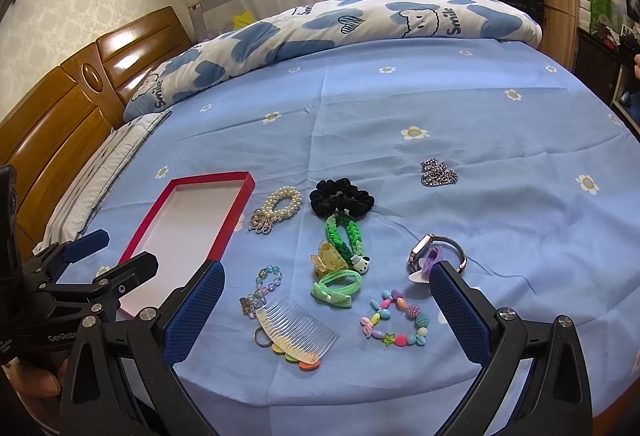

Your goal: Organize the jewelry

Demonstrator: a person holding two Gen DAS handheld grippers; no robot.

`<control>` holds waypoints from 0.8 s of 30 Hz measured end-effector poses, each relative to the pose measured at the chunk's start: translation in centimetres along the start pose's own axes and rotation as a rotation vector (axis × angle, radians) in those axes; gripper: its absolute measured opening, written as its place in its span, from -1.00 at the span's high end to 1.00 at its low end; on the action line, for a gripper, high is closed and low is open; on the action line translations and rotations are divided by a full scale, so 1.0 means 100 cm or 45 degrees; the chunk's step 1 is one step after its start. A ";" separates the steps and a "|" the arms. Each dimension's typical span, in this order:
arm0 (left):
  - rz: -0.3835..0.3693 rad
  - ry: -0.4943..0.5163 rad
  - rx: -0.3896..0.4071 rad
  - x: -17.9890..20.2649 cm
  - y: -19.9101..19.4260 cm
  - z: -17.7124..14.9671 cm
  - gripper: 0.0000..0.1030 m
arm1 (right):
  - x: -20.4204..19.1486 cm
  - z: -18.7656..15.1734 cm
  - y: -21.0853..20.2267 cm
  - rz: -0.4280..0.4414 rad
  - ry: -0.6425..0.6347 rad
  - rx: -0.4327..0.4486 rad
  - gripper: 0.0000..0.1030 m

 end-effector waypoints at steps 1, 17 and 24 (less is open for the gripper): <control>-0.001 0.000 -0.002 0.000 0.001 0.000 -1.00 | 0.000 0.000 0.001 0.002 0.002 -0.003 -1.00; -0.001 -0.007 -0.037 -0.004 0.012 -0.002 -1.00 | 0.003 0.002 0.011 0.019 0.018 -0.026 -1.00; -0.004 0.002 -0.054 -0.006 0.022 -0.001 -1.00 | 0.006 0.002 0.017 0.032 0.025 -0.039 -1.00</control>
Point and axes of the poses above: each gripper's, at about its wrist camera, not at the fingertips, and y roughly the way its jaws point, x to its right, z to its top, the point moved 1 cm from there along y, roughly the way its jaws point, and after that the axes turned 3 degrees about -z, right-handed, at the moved point
